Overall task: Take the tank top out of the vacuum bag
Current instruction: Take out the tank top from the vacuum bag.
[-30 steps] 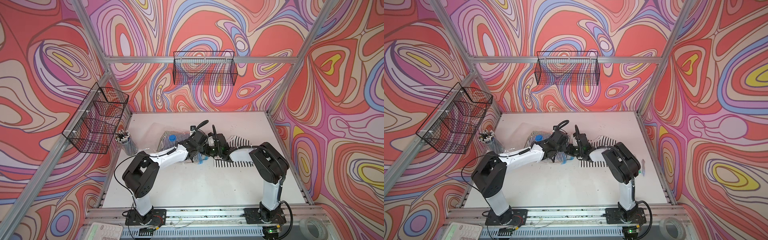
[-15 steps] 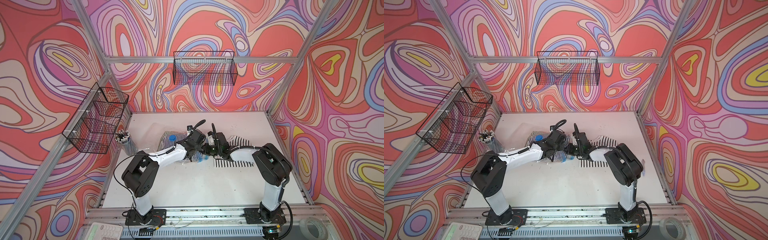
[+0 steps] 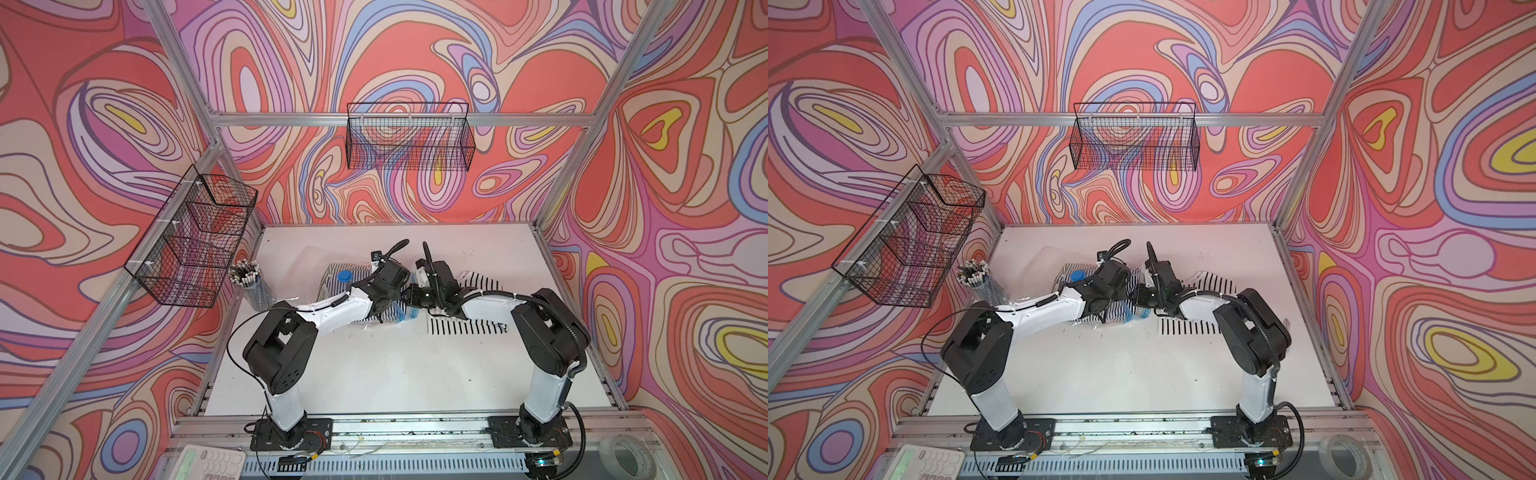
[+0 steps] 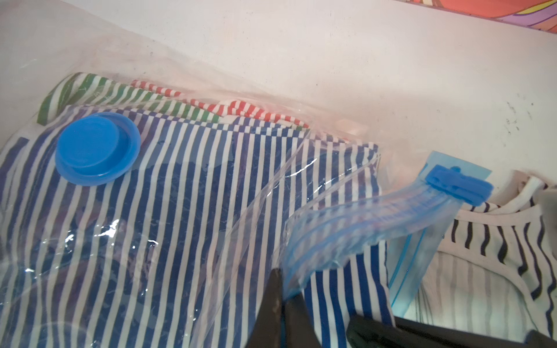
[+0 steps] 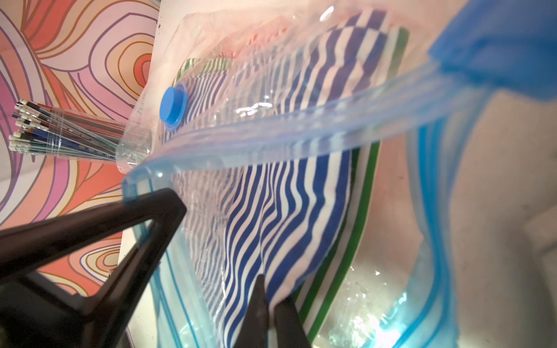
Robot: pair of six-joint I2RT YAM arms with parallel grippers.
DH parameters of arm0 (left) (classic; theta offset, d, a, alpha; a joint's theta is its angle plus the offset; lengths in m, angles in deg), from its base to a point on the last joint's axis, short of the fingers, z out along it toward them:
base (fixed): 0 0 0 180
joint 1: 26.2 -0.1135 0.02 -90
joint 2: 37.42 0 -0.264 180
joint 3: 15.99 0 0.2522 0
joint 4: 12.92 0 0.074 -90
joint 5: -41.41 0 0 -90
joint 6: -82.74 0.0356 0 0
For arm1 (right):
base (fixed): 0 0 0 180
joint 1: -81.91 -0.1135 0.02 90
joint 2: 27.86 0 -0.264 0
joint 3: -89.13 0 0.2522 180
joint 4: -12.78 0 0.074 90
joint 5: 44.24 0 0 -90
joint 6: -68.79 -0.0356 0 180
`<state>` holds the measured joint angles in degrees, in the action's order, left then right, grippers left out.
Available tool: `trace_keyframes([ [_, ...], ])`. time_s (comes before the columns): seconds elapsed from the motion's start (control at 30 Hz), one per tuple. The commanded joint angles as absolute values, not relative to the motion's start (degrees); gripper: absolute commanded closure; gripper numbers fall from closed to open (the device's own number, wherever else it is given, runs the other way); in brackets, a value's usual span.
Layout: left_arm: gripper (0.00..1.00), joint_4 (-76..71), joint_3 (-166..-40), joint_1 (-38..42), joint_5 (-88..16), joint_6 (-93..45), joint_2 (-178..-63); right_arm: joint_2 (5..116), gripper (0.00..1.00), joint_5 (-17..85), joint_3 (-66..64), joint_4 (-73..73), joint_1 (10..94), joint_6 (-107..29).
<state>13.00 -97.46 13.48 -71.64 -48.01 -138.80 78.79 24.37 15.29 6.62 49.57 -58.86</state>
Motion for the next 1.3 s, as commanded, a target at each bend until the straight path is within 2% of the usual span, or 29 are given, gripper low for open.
trace_keyframes([
  [0.0, 1.0, 14.6, -96.5, 12.7, -74.4, -49.2, -137.9, 76.3, 1.0, 27.2, 13.8, 4.3, 49.6, -56.8],
  [0.43, 1.0, 15.6, -95.8, 12.4, -77.6, -50.6, -137.0, 74.0, 1.0, 32.2, 11.8, -1.0, 49.6, -53.7],
  [0.9, 1.0, 15.6, -97.1, 12.3, -76.6, -50.7, -137.2, 73.6, 1.0, 31.5, 11.1, -2.5, 49.6, -52.6],
  [1.27, 1.0, 15.6, -103.6, 12.3, -72.9, -49.8, -140.3, 69.9, 1.0, 29.0, 13.0, -0.8, 49.5, -52.1],
])
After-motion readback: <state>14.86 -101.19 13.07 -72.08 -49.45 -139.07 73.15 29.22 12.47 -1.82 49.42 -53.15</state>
